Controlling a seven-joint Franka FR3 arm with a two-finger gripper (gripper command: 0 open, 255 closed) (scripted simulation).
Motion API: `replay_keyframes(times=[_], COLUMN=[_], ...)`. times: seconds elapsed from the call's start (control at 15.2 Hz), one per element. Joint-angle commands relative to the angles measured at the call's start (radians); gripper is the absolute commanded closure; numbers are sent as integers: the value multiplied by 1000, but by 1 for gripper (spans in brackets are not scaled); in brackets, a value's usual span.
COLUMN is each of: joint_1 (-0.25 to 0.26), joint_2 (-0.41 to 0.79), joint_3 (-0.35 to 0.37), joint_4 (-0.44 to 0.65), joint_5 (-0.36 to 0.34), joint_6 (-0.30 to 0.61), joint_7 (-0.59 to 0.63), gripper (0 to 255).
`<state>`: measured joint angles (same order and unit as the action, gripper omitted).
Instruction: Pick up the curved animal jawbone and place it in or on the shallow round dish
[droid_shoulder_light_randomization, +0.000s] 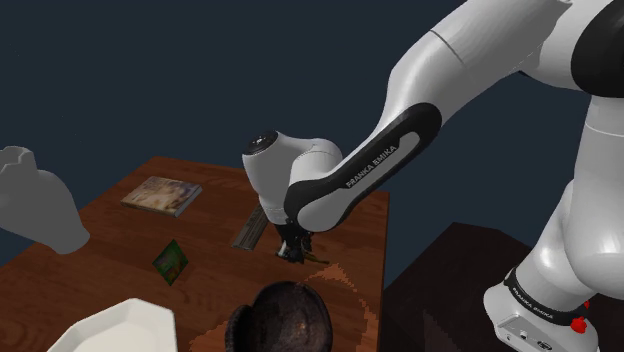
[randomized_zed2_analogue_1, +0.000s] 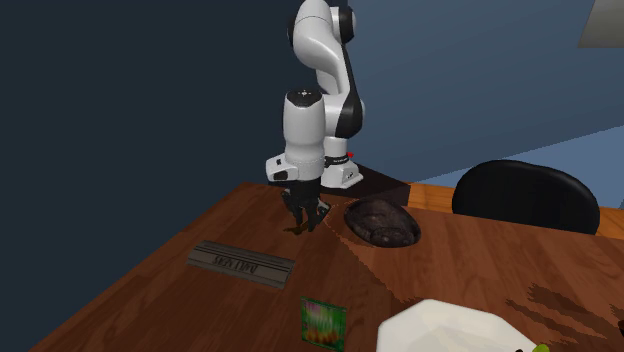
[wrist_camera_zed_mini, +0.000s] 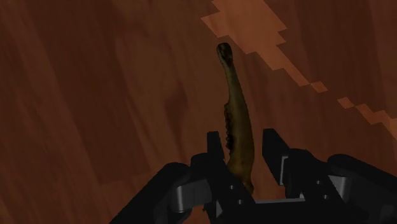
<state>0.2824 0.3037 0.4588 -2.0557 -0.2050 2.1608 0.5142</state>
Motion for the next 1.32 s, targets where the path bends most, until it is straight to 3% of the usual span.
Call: replay_keyframes(times=[0.0, 0.46, 1.25], joint_1=[-1, -1, -17], joint_2=[1, 1, -97], joint_3=[-2, -1, 19], joint_4=[-1, -1, 50], joint_5=[-1, -1, 60], joint_6=[-1, -1, -136], joint_7=[0, 0, -44], gripper=[255, 255, 255])
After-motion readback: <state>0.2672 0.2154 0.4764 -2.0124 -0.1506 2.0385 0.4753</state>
